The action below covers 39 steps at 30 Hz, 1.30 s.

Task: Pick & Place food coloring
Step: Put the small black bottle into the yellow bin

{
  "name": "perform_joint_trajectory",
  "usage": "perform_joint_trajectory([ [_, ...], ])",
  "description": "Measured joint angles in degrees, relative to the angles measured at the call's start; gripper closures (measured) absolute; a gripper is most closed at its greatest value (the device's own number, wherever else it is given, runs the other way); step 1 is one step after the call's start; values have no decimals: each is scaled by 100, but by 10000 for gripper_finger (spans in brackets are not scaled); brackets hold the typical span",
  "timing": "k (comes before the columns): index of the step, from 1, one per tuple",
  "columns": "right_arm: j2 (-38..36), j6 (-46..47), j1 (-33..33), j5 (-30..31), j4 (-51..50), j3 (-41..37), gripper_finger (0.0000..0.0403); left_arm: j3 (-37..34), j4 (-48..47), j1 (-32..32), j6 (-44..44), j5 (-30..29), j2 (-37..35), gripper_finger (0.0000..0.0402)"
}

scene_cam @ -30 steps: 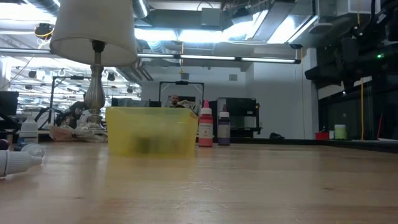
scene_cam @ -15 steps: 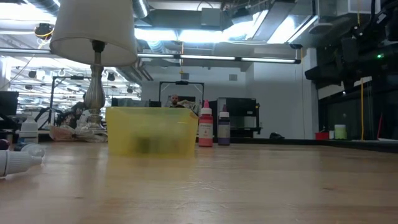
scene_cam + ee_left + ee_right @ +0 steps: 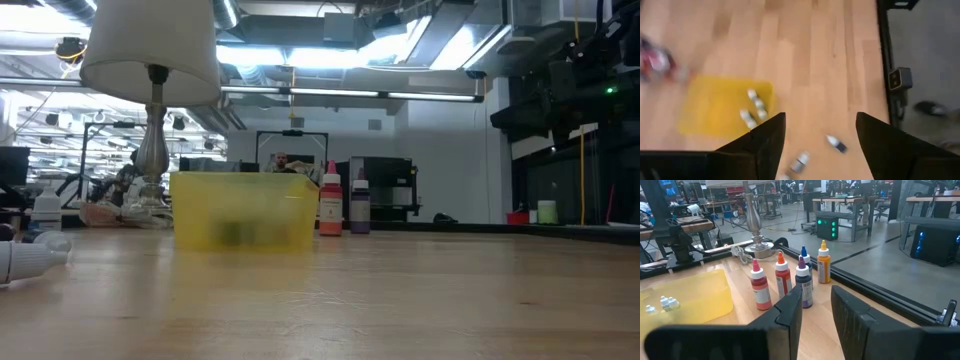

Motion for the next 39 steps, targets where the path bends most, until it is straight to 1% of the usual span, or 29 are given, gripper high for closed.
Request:
perform_joint_trajectory([
  [4, 0, 0, 0, 0, 2, 0, 297, 0, -251, 162, -1385, 587, 242, 178],
  [8, 0, -6, 0, 0, 2, 0, 297, 0, -302, 268, -2273, 1092, 610, 188],
  [12, 0, -7, 1, 0, 0, 1, 297, 0, -550, 595, -3082, 2052, 1109, 196],
  [16, 0, -5, 1, 0, 2, 2, 297, 0, -709, 936, -3545, 3027, 1670, 202],
  [20, 0, 0, 2, 0, 2, 2, 297, 0, -708, 1248, -3758, 3965, 2218, 207],
  [23, 0, -7, 1, 0, 2, 2, 297, 0, -701, 1447, -3739, 4440, 2618, 209],
  [30, 0, 0, 0, 0, 1, 7, 297, 0, -692, 1619, -3434, 5091, 3375, 212],
  [34, 0, -2, 1, 0, 3, 7, 297, 0, -684, 1621, -3403, 5354, 3638, 213],
  [39, 0, -3, 2, 0, 3, 7, 297, 2, -570, 1618, -3409, 5408, 3807, 212],
])
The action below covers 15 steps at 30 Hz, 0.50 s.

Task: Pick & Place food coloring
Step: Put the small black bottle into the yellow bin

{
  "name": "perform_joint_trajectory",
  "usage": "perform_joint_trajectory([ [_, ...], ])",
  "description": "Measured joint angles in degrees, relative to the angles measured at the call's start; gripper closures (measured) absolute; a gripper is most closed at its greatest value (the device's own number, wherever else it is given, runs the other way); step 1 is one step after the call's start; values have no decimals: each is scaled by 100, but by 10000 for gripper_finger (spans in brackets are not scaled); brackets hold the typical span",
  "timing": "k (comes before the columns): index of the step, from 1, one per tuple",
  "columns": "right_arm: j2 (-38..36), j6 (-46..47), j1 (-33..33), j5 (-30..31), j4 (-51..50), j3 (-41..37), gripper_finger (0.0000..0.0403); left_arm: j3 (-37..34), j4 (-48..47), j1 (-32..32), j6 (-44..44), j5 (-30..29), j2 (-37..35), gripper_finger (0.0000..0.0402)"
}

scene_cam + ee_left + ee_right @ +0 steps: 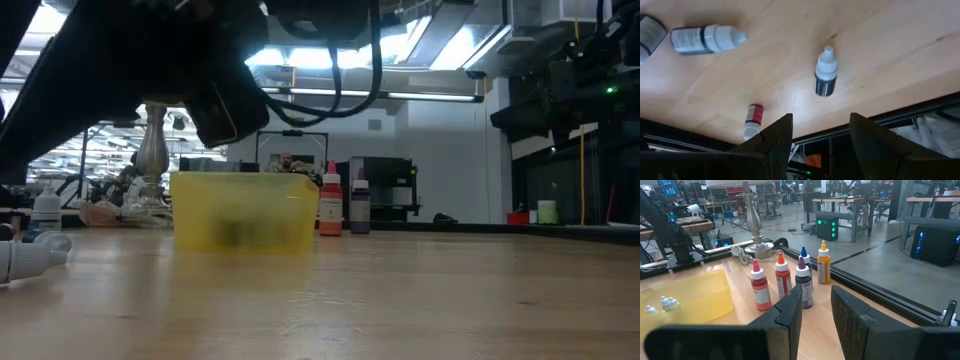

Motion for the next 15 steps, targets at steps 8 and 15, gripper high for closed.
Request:
perform_joint_trajectory([
  [8, 0, -5, -1, 0, -1, 0, 297, 0, 230, 13, 4, -45, 306, 216],
  [15, -2, 0, -2, 0, 0, 0, 297, 4, 443, 13, 114, -77, 498, 216],
])
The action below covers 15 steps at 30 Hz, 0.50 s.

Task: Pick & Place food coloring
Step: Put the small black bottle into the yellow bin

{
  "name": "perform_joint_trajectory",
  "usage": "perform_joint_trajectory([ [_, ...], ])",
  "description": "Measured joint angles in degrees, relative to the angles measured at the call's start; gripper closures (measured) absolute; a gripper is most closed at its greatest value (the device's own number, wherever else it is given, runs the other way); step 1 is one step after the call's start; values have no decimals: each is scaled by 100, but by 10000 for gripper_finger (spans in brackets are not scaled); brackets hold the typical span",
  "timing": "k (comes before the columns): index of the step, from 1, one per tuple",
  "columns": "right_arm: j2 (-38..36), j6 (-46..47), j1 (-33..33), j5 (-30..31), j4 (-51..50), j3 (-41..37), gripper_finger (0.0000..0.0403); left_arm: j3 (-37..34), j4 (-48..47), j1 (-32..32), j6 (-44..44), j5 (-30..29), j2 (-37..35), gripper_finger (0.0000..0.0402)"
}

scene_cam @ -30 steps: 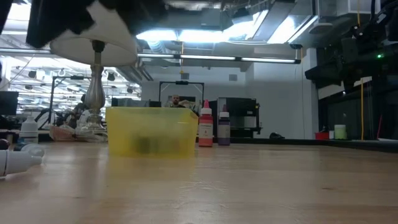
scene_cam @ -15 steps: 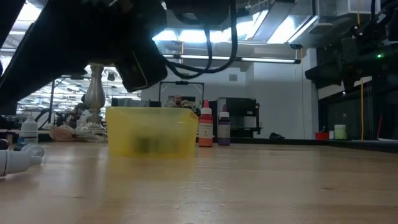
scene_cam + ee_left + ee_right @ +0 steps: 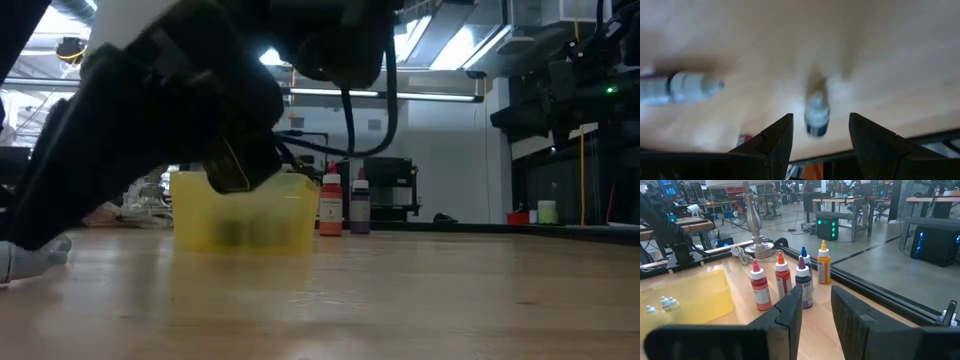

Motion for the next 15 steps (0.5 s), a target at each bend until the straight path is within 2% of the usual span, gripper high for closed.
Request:
perform_joint_trajectory([
  [10, 0, 2, 2, 0, 0, 0, 297, 0, 257, -24, -14, -127, 178, 217],
  [15, 0, 2, 2, -2, -2, 0, 297, 0, 259, -38, -70, -124, 178, 237],
])
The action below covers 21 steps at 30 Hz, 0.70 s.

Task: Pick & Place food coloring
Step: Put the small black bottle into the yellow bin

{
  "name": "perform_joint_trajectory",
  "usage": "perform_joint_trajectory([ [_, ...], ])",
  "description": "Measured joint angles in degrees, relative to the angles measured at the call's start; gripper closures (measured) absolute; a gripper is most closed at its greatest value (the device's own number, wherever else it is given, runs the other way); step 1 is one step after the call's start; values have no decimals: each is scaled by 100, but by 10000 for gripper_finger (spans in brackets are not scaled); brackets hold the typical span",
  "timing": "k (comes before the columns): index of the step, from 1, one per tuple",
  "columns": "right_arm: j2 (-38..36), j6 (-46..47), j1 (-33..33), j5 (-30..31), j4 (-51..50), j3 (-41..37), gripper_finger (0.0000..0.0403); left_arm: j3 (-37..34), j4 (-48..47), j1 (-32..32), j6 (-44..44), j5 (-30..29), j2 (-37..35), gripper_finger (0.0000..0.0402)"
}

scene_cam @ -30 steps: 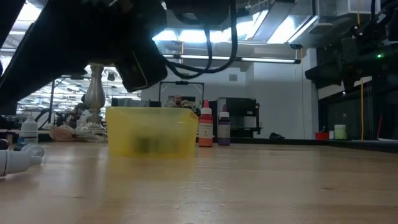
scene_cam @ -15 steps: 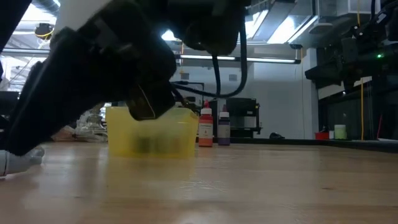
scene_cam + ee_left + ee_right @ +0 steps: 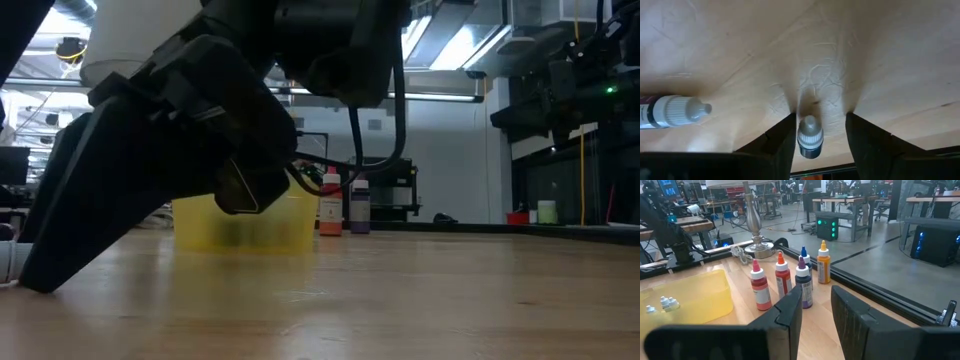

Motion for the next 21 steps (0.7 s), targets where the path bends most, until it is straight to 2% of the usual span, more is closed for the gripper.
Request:
perform_joint_trajectory([
  [13, 0, -8, 0, 0, 1, 0, 297, -5, -25, -61, 34, 160, 17, 329],
  [21, 0, -2, 0, 2, 0, 0, 297, 17, -83, -33, 48, 111, 0, 347],
])
